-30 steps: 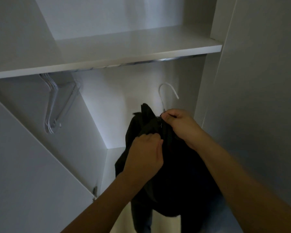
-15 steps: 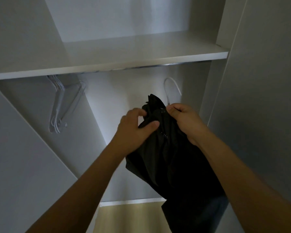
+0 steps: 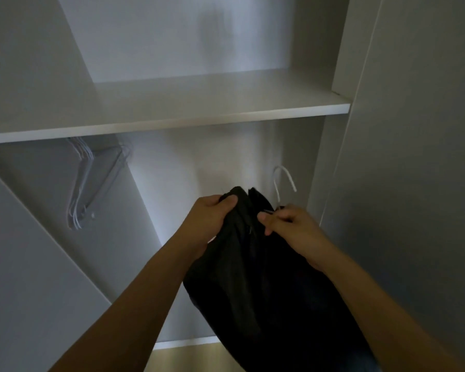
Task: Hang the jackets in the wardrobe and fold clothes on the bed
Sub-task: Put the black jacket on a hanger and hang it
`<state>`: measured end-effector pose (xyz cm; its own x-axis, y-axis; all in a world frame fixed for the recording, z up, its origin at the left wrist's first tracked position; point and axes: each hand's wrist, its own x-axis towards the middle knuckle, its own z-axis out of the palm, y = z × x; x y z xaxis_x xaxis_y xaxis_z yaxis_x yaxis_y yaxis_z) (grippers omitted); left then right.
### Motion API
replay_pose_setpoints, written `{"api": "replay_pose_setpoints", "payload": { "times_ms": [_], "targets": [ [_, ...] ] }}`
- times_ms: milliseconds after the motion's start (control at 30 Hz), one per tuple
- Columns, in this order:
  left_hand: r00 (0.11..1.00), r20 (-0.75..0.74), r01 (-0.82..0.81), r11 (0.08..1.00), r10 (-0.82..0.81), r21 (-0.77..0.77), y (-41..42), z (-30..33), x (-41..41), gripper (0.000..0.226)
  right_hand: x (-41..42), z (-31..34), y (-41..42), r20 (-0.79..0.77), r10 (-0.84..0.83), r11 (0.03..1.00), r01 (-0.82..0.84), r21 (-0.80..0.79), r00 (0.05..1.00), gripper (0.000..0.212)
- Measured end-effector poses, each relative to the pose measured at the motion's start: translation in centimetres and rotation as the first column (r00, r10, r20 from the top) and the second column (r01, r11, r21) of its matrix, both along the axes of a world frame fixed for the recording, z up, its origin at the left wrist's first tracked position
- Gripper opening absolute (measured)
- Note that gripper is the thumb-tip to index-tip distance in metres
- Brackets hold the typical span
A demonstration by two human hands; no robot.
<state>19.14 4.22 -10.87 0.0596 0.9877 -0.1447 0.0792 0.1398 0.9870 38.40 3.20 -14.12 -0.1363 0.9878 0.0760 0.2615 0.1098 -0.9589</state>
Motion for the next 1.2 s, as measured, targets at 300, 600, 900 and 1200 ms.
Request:
{"api": "replay_pose_setpoints", "payload": {
  "times_ms": [300, 600, 900, 1200],
  "targets": [
    [0.983, 0.078, -0.167, 0.986, 0.167, -0.006, -1.2, -0.4, 2.8, 0.026, 0.2, -1.0, 0.0, 0.393, 0.137, 0.982, -0.176, 0.064, 0.909, 0.028],
    [0.94, 0.116, -0.306, 0.945, 0.319, -0.118, -0.5, 0.1, 2.4, 0.019, -0.1, -0.6, -0.8, 0.625, -0.069, 0.887, -0.238, 0.395, 0.778, 0.008],
    [0.994, 0.018, -0.102, 0.988, 0.105, -0.118, -1.5, 0.4, 2.0, 0.021, -1.0, -2.5, -0.4, 0.598, -0.044, 0.954, -0.144, 0.262, 0.801, 0.01],
    [0.977, 0.056, -0.196, 0.968, 0.207, -0.158, -1.4, 0.1, 2.5, 0.022, -0.8, -3.5, 0.3, 0.244, 0.089, 0.995, -0.096, 0.016, 0.966, 0.02]
  ]
}}
